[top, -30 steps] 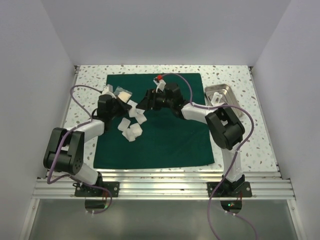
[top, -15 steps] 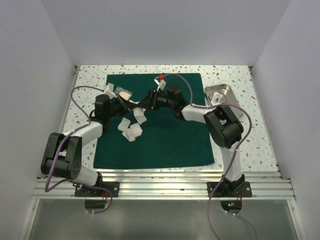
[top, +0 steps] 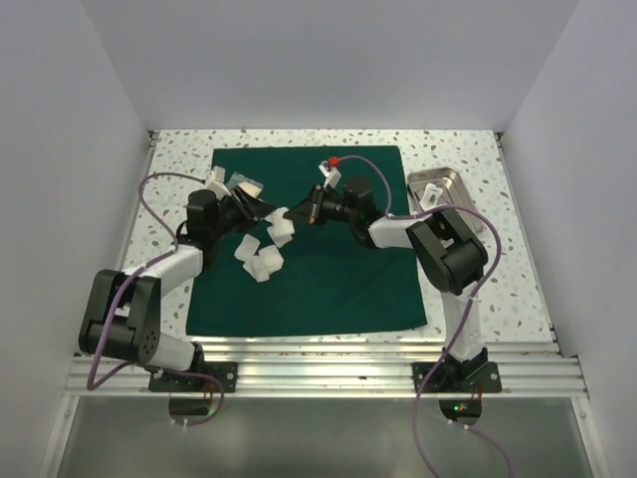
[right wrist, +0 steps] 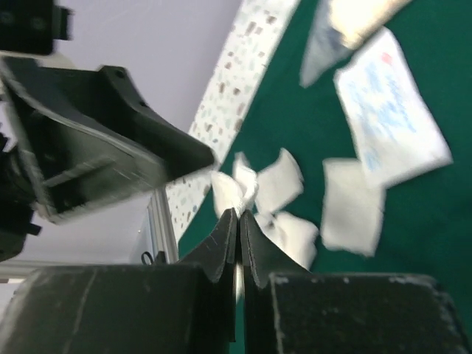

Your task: Prepare the surgical pack

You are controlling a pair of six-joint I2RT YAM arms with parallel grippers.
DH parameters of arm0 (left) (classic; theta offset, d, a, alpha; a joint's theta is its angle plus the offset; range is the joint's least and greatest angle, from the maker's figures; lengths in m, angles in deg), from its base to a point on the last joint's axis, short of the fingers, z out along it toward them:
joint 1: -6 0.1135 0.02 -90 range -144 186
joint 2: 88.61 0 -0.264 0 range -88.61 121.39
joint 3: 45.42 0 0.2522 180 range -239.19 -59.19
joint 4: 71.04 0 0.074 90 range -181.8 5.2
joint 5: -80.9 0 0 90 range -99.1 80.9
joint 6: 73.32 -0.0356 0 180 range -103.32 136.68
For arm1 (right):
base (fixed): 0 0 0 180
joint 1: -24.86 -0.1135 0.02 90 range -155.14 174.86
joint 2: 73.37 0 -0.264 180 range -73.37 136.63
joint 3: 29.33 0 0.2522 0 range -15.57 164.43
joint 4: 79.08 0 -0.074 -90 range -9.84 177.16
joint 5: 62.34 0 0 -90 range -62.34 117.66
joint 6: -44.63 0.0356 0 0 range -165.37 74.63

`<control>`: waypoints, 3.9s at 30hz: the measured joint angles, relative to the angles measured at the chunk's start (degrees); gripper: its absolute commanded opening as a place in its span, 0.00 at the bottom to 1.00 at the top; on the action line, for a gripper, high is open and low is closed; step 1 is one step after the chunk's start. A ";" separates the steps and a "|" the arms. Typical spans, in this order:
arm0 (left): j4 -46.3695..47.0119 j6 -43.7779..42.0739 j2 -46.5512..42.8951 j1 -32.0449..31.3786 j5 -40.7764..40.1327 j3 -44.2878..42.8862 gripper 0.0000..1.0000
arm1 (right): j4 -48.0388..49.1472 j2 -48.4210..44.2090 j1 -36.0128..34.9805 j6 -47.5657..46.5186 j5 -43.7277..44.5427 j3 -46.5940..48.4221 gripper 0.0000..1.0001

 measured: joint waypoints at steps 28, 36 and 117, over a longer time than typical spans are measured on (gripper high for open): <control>-12.48 -11.85 -12.31 0.00 -16.61 9.49 0.91 | -36.20 -23.78 45.46 -10.32 19.37 -17.92 0.04; -13.70 -13.29 -11.65 0.00 -20.85 10.58 0.89 | -43.06 -25.59 45.55 -13.99 28.55 -17.44 0.66; 0.04 -4.39 -25.79 -7.28 -8.50 11.28 0.74 | 11.45 -8.41 -2.69 16.57 5.25 -8.15 0.00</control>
